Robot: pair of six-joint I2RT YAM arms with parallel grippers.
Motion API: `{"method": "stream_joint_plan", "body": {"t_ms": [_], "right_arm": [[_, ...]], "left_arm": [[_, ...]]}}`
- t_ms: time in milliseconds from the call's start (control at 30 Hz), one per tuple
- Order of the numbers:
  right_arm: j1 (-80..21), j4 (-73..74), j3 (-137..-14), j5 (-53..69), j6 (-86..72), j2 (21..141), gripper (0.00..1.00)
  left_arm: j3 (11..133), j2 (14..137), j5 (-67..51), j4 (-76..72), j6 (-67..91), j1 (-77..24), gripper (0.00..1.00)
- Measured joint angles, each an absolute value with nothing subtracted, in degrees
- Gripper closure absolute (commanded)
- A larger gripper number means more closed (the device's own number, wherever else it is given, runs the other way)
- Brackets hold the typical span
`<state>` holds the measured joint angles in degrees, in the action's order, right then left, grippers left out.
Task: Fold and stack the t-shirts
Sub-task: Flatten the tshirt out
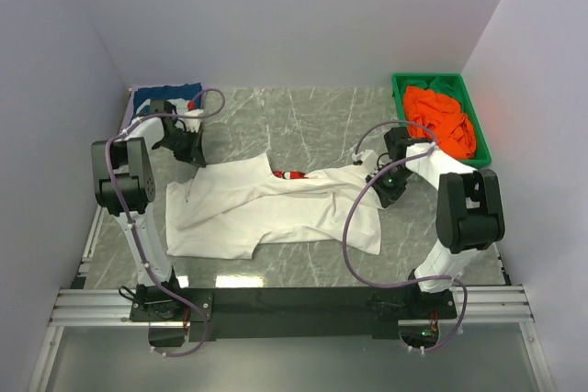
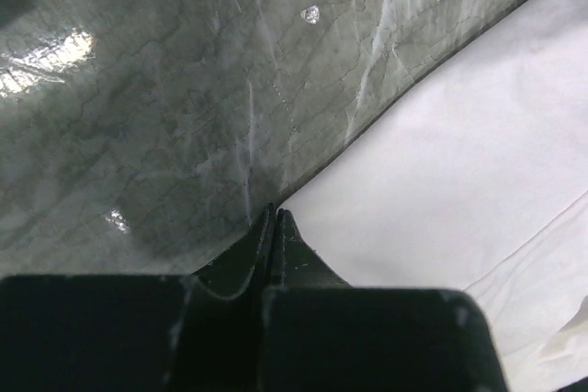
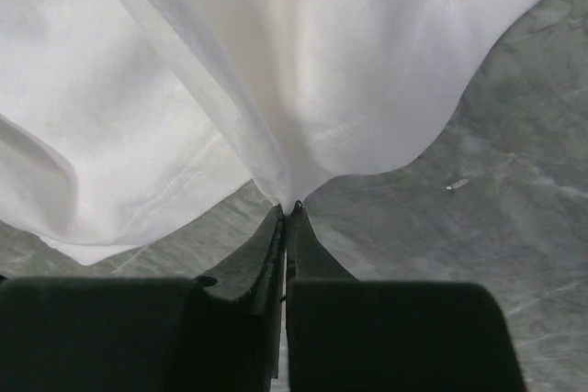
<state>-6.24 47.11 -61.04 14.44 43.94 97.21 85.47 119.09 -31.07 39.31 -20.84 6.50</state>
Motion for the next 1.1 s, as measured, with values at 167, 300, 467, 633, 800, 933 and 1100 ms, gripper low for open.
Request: {"method": "stream_joint_plan", "body": {"t_ms": [167, 300, 467, 633, 800, 933, 1100], "right_arm": [[-5.96, 47.75, -61.23, 14.39, 44.60, 97.21, 1.00], [-5.43, 49.34, -62.65, 14.24, 44.66, 97.21, 1.00], [-4.08, 51.57, -67.40, 13.85, 44.23, 97.21, 1.00], [-3.05, 52.60, -76.73, 12.78, 41.82, 97.17, 1.00], [-3.09, 51.99, -90.21, 11.40, 38.28, 97.17, 1.00], [-3.09, 50.15, -100.68, 9.23, 35.05, 97.17, 1.00], [-3.11, 45.82, -108.57, 6.22, 31.64, 95.42, 1.00]], "left_arm": [[84.14, 116.27, -33.74, 38.63, -21.52, 7.94, 0.99], [82.89, 111.28, -35.81, 37.65, -22.26, 8.54, 0.99], [84.05, 108.47, -37.69, 37.34, -22.76, 8.58, 0.99], [90.96, 108.47, -38.79, 38.89, -21.17, 9.47, 0.99], [101.38, 108.12, -38.52, 35.51, -16.73, 10.70, 0.99], [107.31, 106.61, -37.74, 30.11, -12.51, 11.11, 0.99], [109.34, 100.31, -37.76, 19.86, -5.30, 11.97, 0.99]]}}
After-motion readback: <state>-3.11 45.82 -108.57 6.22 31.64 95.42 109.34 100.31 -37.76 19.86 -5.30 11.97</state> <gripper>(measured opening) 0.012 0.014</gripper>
